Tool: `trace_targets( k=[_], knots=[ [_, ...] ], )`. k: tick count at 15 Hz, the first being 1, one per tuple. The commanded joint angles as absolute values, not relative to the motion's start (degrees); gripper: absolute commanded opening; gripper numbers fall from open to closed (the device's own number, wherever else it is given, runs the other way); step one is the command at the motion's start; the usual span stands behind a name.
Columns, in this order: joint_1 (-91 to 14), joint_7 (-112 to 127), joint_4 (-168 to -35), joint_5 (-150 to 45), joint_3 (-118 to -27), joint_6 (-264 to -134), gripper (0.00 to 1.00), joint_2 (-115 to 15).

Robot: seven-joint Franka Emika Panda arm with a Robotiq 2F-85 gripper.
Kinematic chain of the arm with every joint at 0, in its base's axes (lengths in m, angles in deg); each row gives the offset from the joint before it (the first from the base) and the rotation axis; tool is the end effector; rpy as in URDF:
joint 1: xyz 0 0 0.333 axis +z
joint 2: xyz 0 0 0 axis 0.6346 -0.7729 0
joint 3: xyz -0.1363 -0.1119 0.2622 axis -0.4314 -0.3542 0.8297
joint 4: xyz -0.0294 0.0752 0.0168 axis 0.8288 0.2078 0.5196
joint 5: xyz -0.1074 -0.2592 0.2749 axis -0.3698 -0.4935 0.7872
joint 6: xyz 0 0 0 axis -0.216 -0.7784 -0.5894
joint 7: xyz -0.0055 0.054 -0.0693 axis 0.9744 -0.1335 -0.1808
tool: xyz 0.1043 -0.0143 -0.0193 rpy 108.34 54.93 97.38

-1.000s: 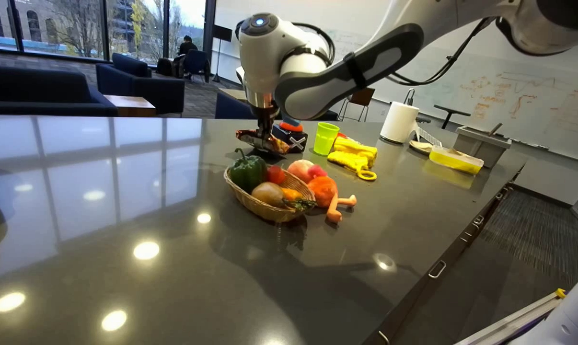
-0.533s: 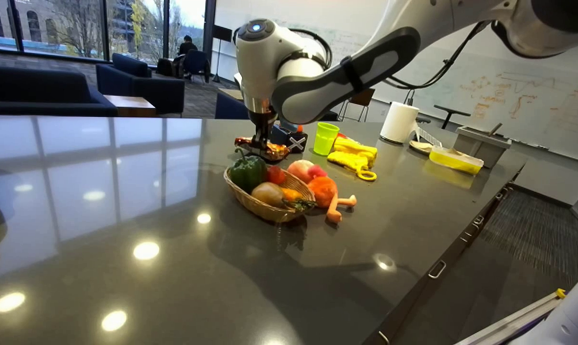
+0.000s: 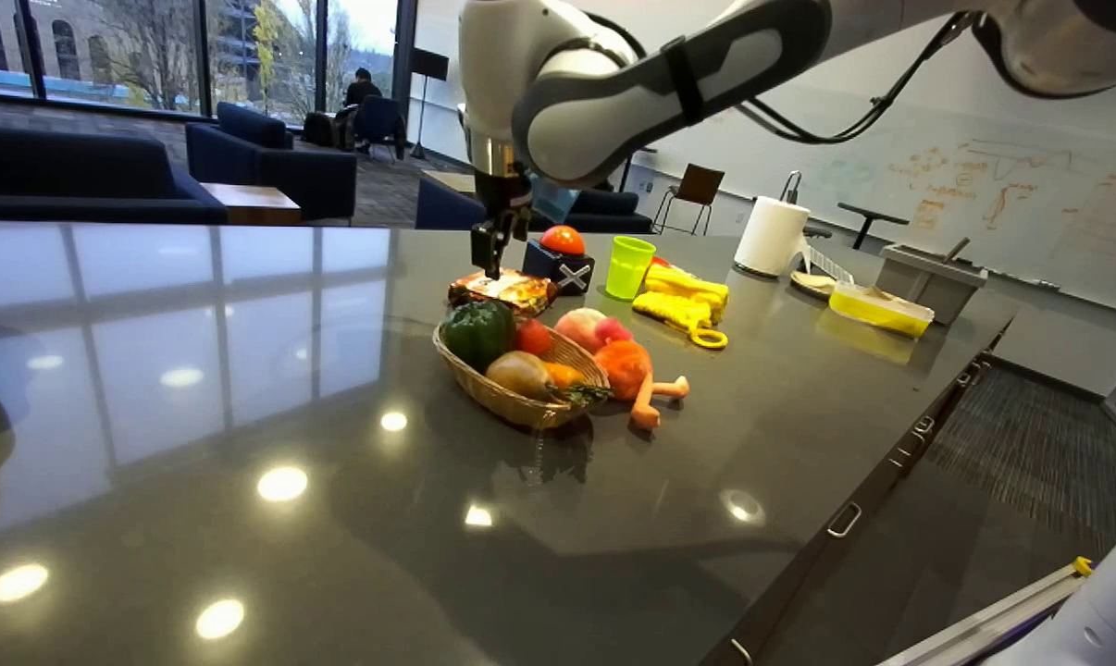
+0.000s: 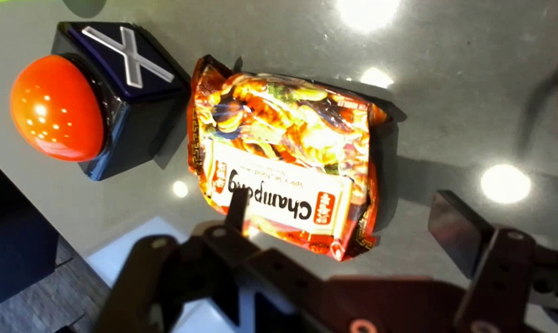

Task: Move the orange packet to the left side of the black box

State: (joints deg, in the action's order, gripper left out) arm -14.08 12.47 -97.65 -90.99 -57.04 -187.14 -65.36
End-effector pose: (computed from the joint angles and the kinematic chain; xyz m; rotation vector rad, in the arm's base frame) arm 0.5952 0.3837 0.3492 2.4494 1.0770 0.3630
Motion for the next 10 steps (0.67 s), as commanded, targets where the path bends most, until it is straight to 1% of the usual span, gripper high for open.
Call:
trace_targets(
  k=[1, 5, 10],
  knots=[
    [-15.67, 11.93, -100.26, -85.96, -57.68, -185.23, 1.0, -59.69],
    [-18.26, 12.4, -101.84, -80.52, -58.87, -183.05, 1.0, -55.27],
    [-22.17, 12.02, -105.28, -69.15, -58.65, -180.31, 1.0, -49.51]
  ],
)
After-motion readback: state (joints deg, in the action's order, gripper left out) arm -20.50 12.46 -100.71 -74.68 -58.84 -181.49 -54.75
